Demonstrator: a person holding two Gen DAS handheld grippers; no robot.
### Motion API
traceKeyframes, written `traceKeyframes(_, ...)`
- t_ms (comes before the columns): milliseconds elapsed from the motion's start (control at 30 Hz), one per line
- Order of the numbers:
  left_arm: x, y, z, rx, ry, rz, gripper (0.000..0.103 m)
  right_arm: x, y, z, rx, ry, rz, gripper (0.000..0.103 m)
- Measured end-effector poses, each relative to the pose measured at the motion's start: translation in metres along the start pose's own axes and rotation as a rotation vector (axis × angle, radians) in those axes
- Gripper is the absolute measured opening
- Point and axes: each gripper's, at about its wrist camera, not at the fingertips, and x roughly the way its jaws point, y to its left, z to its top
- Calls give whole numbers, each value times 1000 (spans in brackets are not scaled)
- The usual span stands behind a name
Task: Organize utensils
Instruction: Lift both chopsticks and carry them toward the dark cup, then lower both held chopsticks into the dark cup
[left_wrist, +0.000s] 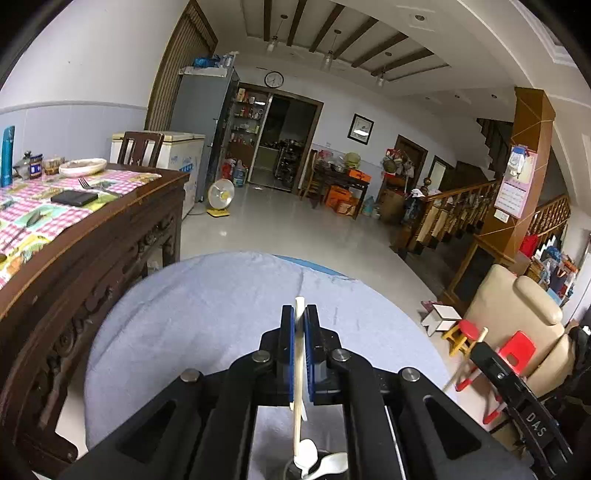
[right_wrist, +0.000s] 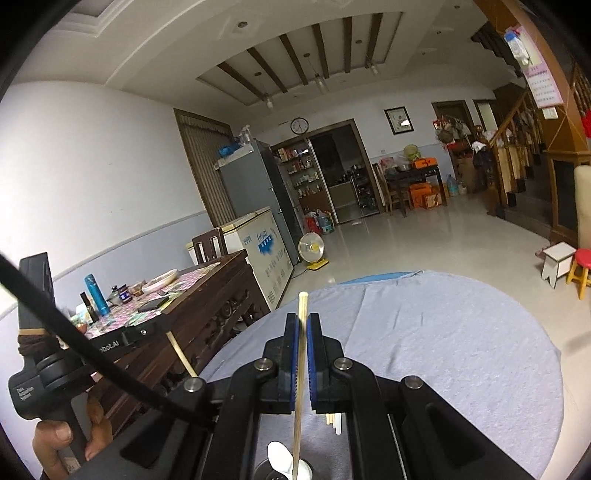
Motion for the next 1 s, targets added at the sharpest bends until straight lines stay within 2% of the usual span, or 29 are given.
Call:
traceKeyframes(400,-8,-10,-47,13,-4,-11,5,12,15,-46,-75,21,21,5)
traceKeyframes(633,-9,-5,-67,11,-7,-25,5,17,15,-64,-109,17,3,5)
traceKeyframes(1000,1,5,-91,1,47,-14,5,24,11,-89,-132,66,-15,5)
